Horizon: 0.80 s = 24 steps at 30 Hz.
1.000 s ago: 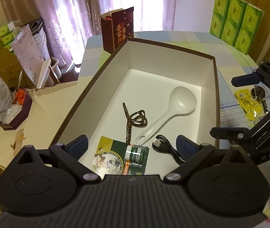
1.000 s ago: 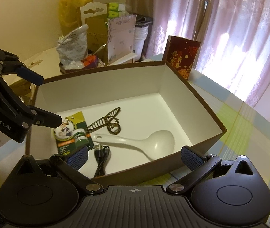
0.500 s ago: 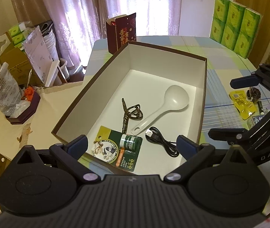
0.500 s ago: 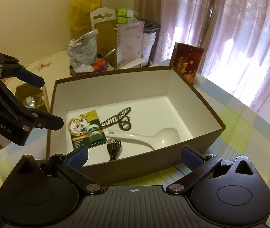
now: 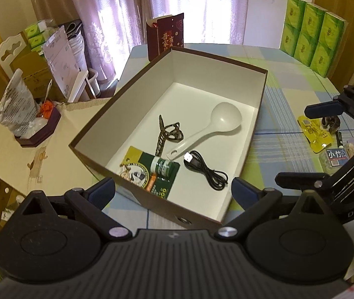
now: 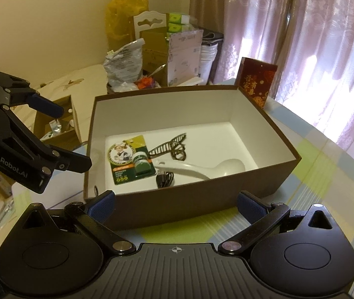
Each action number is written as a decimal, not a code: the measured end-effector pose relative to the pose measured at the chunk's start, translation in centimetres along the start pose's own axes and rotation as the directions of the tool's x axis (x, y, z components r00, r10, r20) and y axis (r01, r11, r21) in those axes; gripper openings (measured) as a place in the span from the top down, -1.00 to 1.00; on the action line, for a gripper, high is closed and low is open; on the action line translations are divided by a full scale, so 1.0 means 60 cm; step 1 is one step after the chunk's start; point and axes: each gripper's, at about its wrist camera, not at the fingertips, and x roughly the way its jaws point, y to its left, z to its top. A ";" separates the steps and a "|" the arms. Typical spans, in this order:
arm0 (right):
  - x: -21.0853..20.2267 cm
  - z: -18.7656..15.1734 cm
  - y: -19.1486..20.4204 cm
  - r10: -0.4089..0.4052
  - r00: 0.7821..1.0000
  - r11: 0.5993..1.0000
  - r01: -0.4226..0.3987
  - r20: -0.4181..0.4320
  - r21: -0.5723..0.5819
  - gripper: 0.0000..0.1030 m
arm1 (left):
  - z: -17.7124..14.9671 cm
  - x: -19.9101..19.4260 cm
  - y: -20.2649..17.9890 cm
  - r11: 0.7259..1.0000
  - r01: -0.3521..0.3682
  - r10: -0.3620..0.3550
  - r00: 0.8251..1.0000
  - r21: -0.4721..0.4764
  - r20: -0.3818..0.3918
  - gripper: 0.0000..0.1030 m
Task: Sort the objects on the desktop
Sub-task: 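Move both tools away from the box toward the items on the table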
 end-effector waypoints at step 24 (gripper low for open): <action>-0.053 -0.089 -0.016 0.058 0.998 0.998 -0.057 -0.025 0.035 -0.96 | -0.067 -0.023 -0.086 0.999 -0.025 0.023 0.998 -0.038 -0.053 -0.91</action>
